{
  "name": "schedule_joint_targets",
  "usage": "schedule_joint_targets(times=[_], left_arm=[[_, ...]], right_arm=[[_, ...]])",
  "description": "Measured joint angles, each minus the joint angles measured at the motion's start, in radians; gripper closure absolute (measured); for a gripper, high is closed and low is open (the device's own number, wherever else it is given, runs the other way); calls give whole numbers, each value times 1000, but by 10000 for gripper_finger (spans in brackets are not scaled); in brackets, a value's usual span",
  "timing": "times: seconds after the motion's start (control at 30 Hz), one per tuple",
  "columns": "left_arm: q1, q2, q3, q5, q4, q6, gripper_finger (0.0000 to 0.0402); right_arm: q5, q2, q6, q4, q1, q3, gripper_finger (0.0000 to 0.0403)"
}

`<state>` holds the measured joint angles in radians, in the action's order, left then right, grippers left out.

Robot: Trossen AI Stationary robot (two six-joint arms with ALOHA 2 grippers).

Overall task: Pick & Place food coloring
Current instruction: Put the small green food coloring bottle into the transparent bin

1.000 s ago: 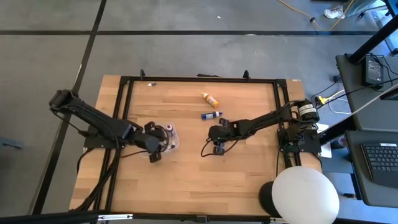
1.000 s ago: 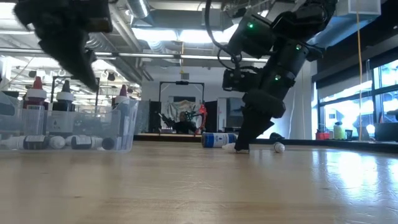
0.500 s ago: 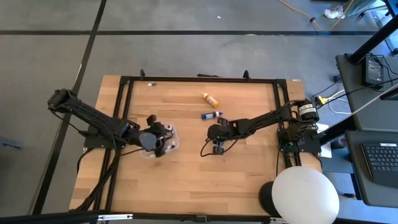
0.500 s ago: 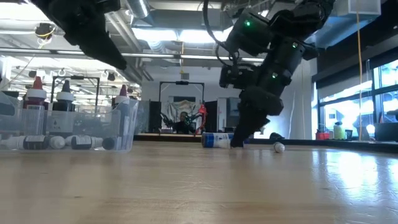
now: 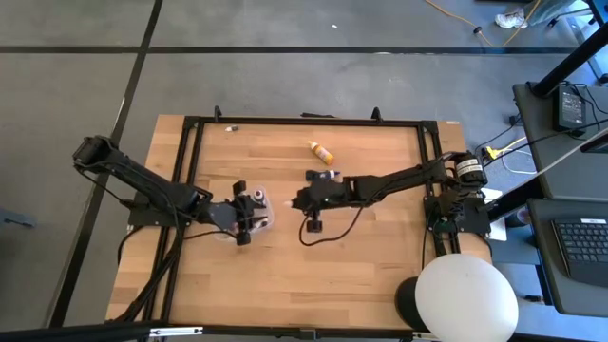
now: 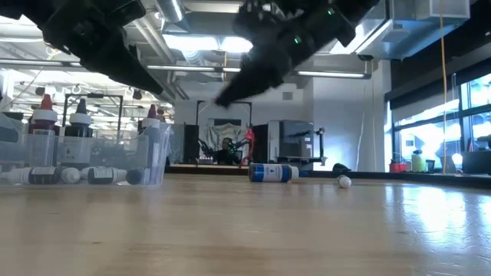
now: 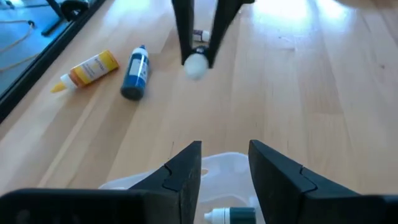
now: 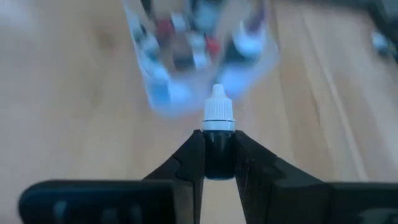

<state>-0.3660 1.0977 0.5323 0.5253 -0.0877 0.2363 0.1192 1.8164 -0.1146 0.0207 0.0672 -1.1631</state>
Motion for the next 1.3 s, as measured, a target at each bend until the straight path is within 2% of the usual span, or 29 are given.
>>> schedule_joint_targets(times=[0.2, 0.43, 0.63, 0.87, 1.3], left_arm=[[0, 8, -22, 4, 69, -60, 274], [2, 85, -22, 5, 239, -156, 276], [2, 157, -22, 31, 400, -278, 279], [2, 162, -22, 69, 414, -285, 286], [2, 162, -22, 59, 430, -277, 288]], right_arm=[[-148, 0, -27, 145, 5, -3, 330], [-147, 0, -21, 241, 11, -3, 329], [-148, 0, -16, 250, 14, -3, 329], [-149, 0, 5, 236, 15, -3, 329], [-149, 1, 9, 174, 15, -3, 328]])
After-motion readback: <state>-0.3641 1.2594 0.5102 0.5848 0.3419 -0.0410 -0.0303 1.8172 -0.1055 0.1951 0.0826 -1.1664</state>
